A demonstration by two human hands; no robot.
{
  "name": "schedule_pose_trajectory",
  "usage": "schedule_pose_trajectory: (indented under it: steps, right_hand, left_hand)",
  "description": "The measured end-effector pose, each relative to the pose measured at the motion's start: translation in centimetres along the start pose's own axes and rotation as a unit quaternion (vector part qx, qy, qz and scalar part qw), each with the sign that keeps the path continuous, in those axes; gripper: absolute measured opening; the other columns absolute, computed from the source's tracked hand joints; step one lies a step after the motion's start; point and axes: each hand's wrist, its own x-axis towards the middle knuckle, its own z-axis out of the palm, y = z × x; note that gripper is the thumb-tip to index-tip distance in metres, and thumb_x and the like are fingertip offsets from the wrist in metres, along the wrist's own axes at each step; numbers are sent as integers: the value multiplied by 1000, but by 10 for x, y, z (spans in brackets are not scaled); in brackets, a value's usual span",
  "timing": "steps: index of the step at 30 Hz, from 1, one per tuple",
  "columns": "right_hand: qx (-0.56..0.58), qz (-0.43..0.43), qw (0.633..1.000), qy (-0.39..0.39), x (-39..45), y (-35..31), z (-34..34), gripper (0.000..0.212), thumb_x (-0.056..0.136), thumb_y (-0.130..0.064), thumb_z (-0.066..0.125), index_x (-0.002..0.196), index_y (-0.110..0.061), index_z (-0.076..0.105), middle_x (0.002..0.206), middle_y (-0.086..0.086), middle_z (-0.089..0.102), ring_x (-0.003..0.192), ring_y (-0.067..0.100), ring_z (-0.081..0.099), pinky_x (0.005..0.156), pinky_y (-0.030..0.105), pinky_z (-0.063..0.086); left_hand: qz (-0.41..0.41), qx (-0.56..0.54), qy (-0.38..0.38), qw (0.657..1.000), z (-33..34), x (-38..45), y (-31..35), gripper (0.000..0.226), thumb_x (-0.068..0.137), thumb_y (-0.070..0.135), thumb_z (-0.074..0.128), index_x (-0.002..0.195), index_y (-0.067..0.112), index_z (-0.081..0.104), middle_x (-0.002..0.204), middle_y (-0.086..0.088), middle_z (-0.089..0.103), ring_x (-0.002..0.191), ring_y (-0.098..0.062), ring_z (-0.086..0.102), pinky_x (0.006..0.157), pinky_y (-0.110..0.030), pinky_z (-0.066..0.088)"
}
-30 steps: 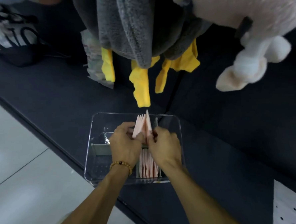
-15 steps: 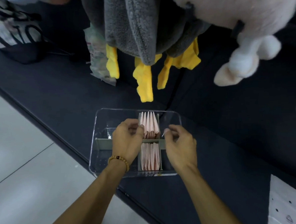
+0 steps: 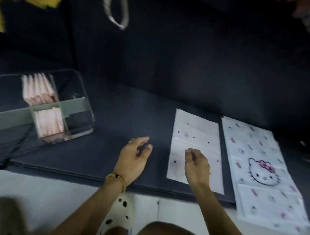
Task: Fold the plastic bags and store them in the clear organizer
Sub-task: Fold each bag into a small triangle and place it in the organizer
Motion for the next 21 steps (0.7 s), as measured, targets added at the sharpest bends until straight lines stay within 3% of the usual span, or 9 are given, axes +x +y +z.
schedule_pose_trajectory:
  steps: [3, 6, 8, 10, 12, 15, 19, 21]
  right_hand:
    - [-75, 46, 996, 15, 3, 54, -37, 39, 96, -35, 53, 132, -18, 53, 138, 4, 52, 123, 24, 51, 102, 37, 43]
    - [-161, 20, 986, -32, 0, 94, -58, 53, 90, -34, 63, 137, -16, 50, 146, 5, 44, 133, 25, 41, 108, 40, 38]
    - [-184, -22, 981, -57, -5, 113, -62, 49, 86, -30, 68, 132, -17, 58, 146, 5, 45, 134, 25, 39, 107, 40, 37]
    - [-187, -58, 980, -34, -5, 122, -61, 34, 85, -23, 71, 119, -19, 69, 139, 5, 52, 127, 29, 45, 101, 41, 41]
    - [-185, -86, 979, 3, -1, 123, -58, 21, 83, -13, 72, 103, -16, 76, 125, 7, 62, 112, 32, 54, 90, 40, 47]
    - [-192, -114, 974, 20, 4, 121, -59, 13, 85, -10, 69, 94, -14, 78, 114, 7, 66, 98, 30, 57, 79, 39, 50]
    - [-172, -149, 974, 8, 6, 121, -65, 16, 90, -5, 60, 84, -11, 73, 98, 3, 67, 86, 29, 58, 73, 41, 49]
    - [-136, -169, 976, 26, 5, 114, -68, 16, 90, -2, 59, 83, -11, 70, 89, 3, 68, 79, 28, 58, 69, 40, 49]
  left_hand:
    - [106, 205, -115, 966, 45, 2, -7, 43, 93, 32, 54, 135, 25, 49, 140, 8, 44, 131, -10, 35, 107, -20, 29]
    - [204, 369, -214, 881, 79, 9, -23, 54, 95, 35, 48, 146, 29, 32, 154, 14, 22, 144, -6, 5, 115, -28, 17]
    - [219, 423, -243, 845, 96, 13, -32, 53, 96, 37, 46, 146, 30, 31, 157, 12, 16, 145, -8, -2, 118, -31, 9]
    - [223, 430, -224, 846, 108, 16, -35, 41, 97, 39, 45, 137, 32, 46, 154, 9, 28, 145, -10, 6, 117, -30, 8]
    - [233, 432, -193, 850, 115, 19, -35, 32, 97, 38, 45, 124, 30, 60, 145, 7, 43, 141, -10, 20, 114, -28, 18]
    - [236, 415, -188, 858, 119, 22, -32, 31, 98, 36, 42, 111, 28, 69, 137, 9, 51, 135, -6, 28, 109, -27, 27]
    - [211, 407, -230, 858, 113, 24, -25, 39, 94, 48, 43, 127, 32, 58, 144, 14, 43, 137, -3, 23, 112, -25, 23]
    - [201, 417, -254, 849, 110, 23, -22, 68, 84, 63, 50, 143, 33, 37, 151, 20, 24, 142, -2, 8, 114, -25, 12]
